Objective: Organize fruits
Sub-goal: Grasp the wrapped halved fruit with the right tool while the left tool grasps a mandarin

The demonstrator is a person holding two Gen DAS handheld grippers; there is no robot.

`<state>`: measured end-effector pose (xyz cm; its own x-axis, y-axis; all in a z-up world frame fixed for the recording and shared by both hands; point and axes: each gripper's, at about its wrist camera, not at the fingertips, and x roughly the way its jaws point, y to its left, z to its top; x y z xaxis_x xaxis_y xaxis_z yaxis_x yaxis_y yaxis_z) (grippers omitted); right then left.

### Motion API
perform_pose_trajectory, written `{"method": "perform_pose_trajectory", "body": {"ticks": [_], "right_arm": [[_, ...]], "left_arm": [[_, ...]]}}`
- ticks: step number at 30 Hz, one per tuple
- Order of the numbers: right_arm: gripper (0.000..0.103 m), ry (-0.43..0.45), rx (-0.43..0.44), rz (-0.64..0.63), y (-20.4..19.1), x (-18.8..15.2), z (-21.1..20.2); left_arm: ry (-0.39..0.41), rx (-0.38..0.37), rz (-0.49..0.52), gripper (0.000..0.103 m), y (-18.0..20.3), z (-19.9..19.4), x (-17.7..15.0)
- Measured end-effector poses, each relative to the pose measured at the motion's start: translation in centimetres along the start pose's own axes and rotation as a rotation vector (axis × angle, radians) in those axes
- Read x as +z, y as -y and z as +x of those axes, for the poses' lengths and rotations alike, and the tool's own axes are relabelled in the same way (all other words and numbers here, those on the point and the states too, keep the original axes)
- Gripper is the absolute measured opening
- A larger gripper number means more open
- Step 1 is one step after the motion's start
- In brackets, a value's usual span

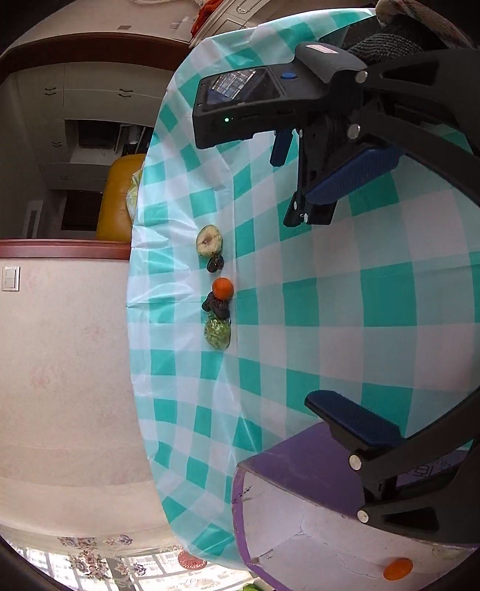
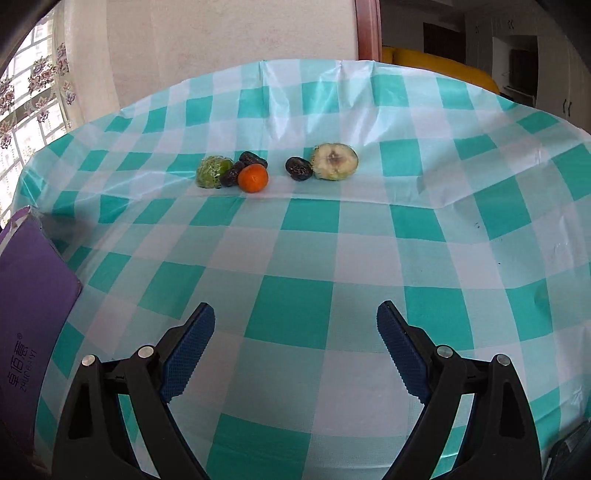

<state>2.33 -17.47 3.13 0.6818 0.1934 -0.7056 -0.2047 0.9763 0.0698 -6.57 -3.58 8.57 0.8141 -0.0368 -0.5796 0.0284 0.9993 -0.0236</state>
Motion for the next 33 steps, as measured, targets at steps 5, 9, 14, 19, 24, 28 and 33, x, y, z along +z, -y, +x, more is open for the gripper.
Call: {"method": "perform_pose_trajectory", "body": {"ticks": [5,9,14,19,24,28,33], "right_arm": [[0.086,-0.022,-0.048,0.022,1.9,1.6,2.3],[0.086,-0.029,-0.114,-0.055,2.3,3.8,4.7],[0.086,-0.043,-0.104,-0.075,4.0,6.7,7.6],[0.086,-0.065,-0.111,-0.113,4.8,9.4,10.7],[0.086,-0.084,-0.084,-0.209,3.8,11.4,13.3],[0.085,-0.096,-0.071,-0.261,3.2,12.6,14.9],[0.080,-0.111,-0.049,-0.269,3.6,13.8,16.3]], "left_arm": [[-0.104,0.068,-0.122,0.101,-1.0,8.4,1.1],[-0.156,0.093,-0.220,0.101,-2.9,13.5,2.1],[-0.126,0.039,-0.300,0.101,-4.5,16.7,4.4],[-0.117,0.007,-0.377,0.101,-5.7,20.0,6.3],[-0.124,-0.033,-0.421,0.101,-6.4,21.6,6.9],[-0.048,-0.089,-0.450,0.101,-7.1,20.4,6.6],[-0.034,-0.098,-0.555,0.101,-8.8,20.5,6.3]]}}
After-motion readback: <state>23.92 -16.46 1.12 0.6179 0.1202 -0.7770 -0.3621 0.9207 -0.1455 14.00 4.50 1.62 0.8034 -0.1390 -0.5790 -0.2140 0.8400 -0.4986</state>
